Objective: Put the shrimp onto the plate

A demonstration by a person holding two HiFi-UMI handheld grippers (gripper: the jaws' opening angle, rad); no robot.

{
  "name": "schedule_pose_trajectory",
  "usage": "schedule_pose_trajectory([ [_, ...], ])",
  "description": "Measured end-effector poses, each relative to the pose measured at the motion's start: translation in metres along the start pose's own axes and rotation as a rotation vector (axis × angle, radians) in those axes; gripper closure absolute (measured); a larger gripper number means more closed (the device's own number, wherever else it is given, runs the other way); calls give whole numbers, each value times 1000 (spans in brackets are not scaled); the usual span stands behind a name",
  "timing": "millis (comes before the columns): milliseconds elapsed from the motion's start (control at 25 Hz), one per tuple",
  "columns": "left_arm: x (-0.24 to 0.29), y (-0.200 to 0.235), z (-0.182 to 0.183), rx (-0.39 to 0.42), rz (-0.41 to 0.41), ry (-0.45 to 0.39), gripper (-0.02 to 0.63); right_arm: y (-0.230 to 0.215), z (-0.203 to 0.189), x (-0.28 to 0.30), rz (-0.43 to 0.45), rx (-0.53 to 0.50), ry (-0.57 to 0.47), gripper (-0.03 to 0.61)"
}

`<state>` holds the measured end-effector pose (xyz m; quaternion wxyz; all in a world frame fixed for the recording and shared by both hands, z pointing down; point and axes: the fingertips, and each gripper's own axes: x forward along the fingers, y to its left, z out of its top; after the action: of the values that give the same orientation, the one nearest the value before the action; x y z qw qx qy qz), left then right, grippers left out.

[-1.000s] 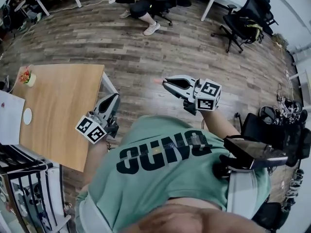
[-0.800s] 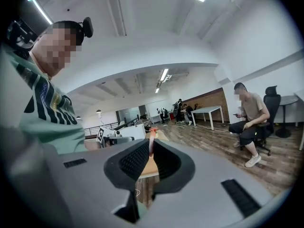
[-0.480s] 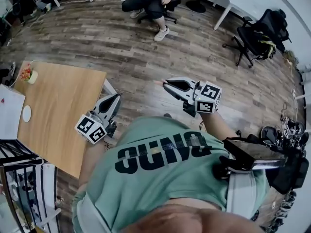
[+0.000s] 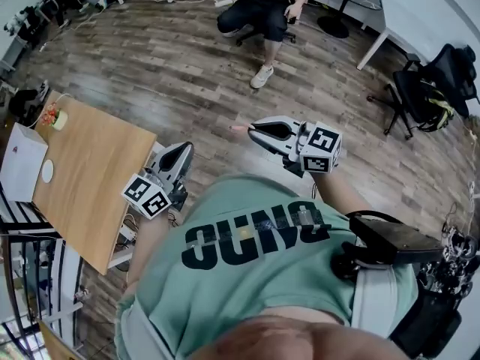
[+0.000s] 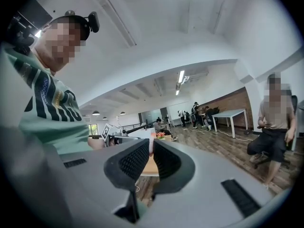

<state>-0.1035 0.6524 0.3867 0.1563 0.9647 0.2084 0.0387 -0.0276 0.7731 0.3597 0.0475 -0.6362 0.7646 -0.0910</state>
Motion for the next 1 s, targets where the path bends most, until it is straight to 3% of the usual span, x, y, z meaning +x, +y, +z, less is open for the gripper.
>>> schedule_pose_trajectory([
  [240,55,24,-3,-20,3,53,607,-58,0,-19,-4,32,-23,543],
  [440,98,64,2,-40,-55,57,607,-110,-2,-12,-66,67,-6,543],
  [640,131,140,24,-53,-137,55,607,-170,25,31,-138,30,14,543],
  [1000,131,296,84,-49,-201,8,607,-254,59,149,-227,1,46,543],
])
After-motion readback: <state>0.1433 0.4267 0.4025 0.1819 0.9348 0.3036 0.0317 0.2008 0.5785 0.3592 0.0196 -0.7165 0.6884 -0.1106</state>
